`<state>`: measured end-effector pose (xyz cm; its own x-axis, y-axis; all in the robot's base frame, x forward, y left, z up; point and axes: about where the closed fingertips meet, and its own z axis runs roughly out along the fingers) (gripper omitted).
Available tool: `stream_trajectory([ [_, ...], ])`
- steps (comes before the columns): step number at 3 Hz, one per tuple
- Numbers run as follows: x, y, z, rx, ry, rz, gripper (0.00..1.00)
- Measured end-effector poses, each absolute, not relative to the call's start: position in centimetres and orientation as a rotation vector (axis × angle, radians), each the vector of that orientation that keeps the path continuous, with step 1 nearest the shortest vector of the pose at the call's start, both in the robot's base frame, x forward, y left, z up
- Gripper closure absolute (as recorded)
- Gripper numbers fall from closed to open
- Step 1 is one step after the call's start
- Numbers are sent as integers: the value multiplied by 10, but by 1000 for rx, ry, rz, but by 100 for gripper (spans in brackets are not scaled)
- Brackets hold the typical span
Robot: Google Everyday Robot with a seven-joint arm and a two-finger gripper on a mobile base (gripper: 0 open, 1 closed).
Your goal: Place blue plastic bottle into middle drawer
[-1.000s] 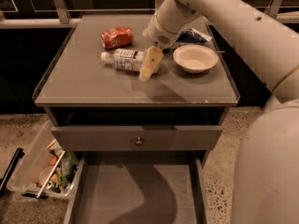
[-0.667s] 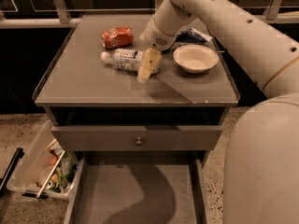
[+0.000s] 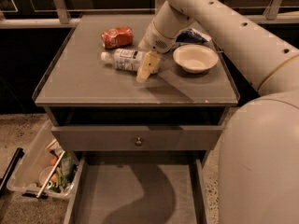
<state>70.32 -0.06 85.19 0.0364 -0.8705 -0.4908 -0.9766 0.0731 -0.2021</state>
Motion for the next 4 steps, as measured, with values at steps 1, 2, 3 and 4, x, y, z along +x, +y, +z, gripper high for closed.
stream_trajectory([
  [1,703,-1,852,-1826,1863,281,42],
  [2,703,-1,852,-1826,1863,281,66],
  [3,703,0,852,-1827,1863,281,89],
  [4,703,0,851,-1832,1863,281,100],
])
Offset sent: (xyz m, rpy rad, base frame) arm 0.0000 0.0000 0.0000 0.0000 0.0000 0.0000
